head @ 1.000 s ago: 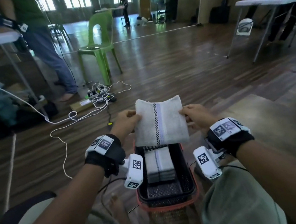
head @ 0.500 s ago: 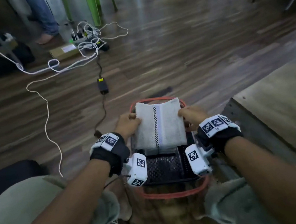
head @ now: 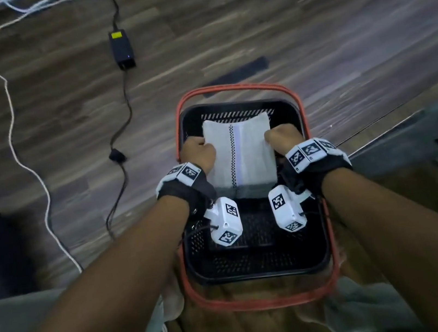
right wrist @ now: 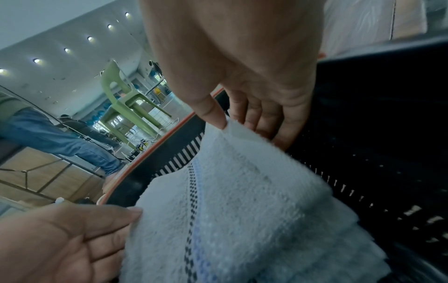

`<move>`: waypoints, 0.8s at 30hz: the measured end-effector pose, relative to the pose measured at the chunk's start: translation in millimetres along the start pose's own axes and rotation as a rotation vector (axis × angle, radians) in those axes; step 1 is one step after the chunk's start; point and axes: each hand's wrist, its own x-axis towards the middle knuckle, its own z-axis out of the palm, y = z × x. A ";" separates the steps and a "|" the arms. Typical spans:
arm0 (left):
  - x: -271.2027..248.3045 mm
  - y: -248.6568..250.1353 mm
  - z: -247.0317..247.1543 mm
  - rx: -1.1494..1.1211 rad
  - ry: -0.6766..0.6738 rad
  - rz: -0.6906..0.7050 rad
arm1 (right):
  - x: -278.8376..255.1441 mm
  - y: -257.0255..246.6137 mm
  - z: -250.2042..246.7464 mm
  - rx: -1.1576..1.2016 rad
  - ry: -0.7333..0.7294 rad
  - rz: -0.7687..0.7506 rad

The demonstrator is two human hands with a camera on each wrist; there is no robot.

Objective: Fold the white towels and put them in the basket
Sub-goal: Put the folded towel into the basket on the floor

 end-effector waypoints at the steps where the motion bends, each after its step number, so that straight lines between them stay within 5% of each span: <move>1: 6.1 -0.4 3.7 0.000 0.009 -0.007 | 8.4 0.1 3.2 -0.011 0.002 -0.010; 24: 47.0 -34.3 36.0 0.120 0.064 0.036 | 48.3 31.1 33.9 -0.042 0.167 -0.032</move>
